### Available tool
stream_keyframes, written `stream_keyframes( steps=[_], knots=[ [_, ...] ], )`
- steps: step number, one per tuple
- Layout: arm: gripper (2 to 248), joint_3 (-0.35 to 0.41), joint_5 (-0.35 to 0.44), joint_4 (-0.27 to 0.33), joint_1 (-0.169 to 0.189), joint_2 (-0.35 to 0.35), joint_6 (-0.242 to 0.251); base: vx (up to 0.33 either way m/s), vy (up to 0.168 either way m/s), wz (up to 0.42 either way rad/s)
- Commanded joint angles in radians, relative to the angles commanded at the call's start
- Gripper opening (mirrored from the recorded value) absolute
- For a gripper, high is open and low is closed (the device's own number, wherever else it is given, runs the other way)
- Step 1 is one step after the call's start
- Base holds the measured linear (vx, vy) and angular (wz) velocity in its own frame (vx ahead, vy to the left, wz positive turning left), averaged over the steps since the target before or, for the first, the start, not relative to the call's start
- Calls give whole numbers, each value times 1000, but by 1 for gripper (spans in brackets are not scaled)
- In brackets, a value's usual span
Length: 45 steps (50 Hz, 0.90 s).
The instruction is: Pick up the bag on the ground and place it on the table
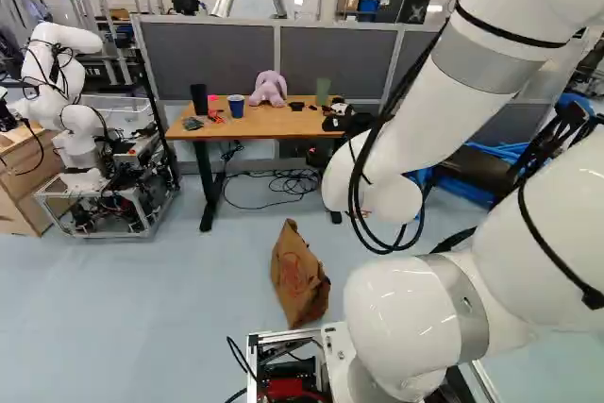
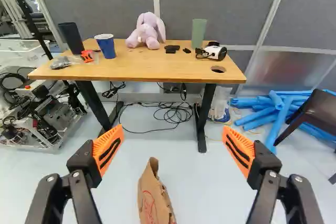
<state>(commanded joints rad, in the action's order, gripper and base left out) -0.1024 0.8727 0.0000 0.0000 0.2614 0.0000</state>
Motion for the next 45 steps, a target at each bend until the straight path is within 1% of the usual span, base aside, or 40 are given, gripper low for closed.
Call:
stream_keyframes(
  steps=[9,21,32,45],
  knots=[
    [247,-34,-9,0,-4,-39,0,0,0,0],
    [247,-98,-49,0,-16,-111,0,0,0,0],
    [247,-158,-108,0,-32,-174,0,0,0,0],
    [247,-223,-196,0,-63,-240,0,0,0,0]
  ],
)
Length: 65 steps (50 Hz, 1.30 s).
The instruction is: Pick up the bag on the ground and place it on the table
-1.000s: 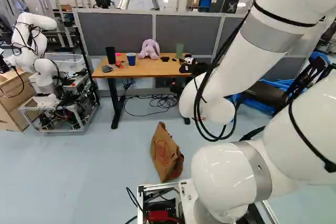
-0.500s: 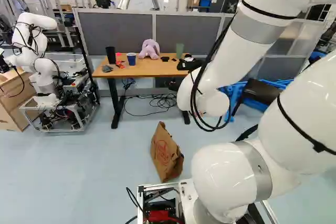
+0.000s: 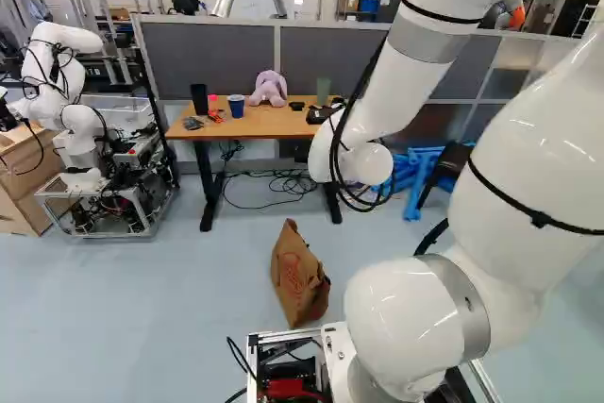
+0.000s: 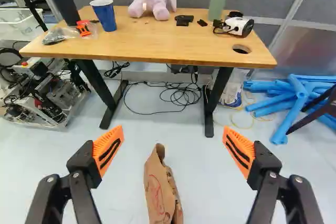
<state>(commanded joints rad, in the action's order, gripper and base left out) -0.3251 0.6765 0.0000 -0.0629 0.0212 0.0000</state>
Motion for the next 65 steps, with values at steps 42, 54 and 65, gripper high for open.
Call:
stream_keyframes(
  steps=[42,54,65],
  knots=[
    [247,-238,-312,0,-58,-276,0,0,0,0],
    [247,-315,-402,0,-56,-368,0,0,0,0],
    [247,-387,-485,0,-55,-450,0,0,0,0]
  ],
)
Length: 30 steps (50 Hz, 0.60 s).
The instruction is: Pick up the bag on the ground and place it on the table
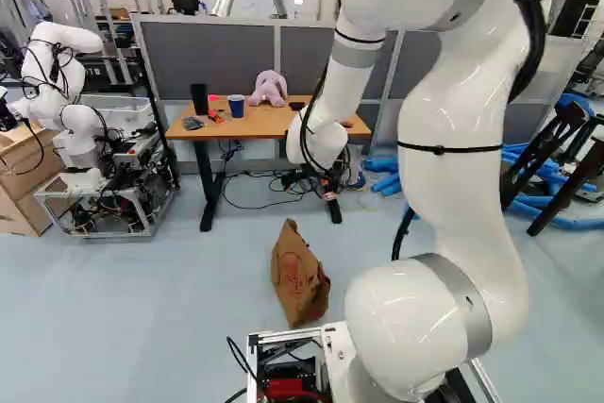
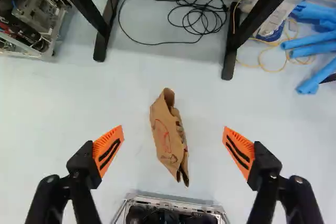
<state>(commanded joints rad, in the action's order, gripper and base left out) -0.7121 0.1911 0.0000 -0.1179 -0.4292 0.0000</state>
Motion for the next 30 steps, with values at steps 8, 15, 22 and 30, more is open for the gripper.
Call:
stream_keyframes(
  steps=[8,15,22,30],
  knots=[
    [247,-47,-57,0,1,-54,0,0,0,0],
    [247,-69,-74,0,2,-87,0,0,0,0],
    [247,-84,-78,0,2,-116,0,0,0,0],
    [247,-101,-78,0,2,-148,0,0,0,0]
  ],
)
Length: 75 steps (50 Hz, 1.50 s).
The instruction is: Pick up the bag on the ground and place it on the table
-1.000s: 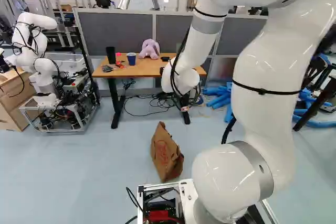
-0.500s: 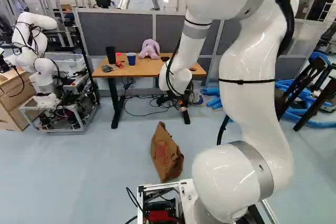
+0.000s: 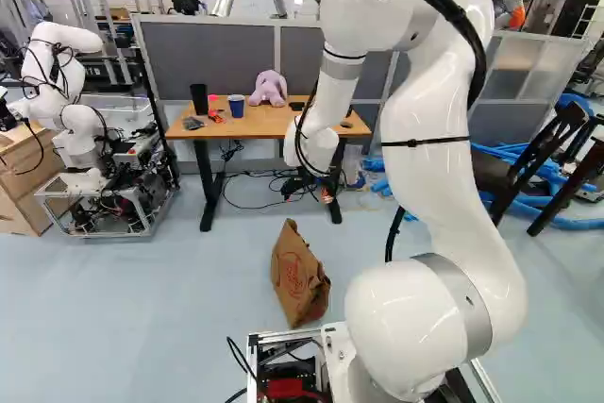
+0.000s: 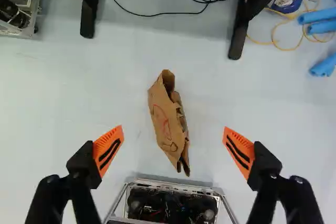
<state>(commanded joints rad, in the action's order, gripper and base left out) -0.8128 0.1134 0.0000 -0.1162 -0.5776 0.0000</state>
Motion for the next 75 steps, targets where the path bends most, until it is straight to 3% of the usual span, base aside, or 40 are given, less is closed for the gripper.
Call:
stream_keyframes(
  steps=[75],
  knots=[
    [247,-171,0,0,0,-296,0,0,0,0]
  ],
)
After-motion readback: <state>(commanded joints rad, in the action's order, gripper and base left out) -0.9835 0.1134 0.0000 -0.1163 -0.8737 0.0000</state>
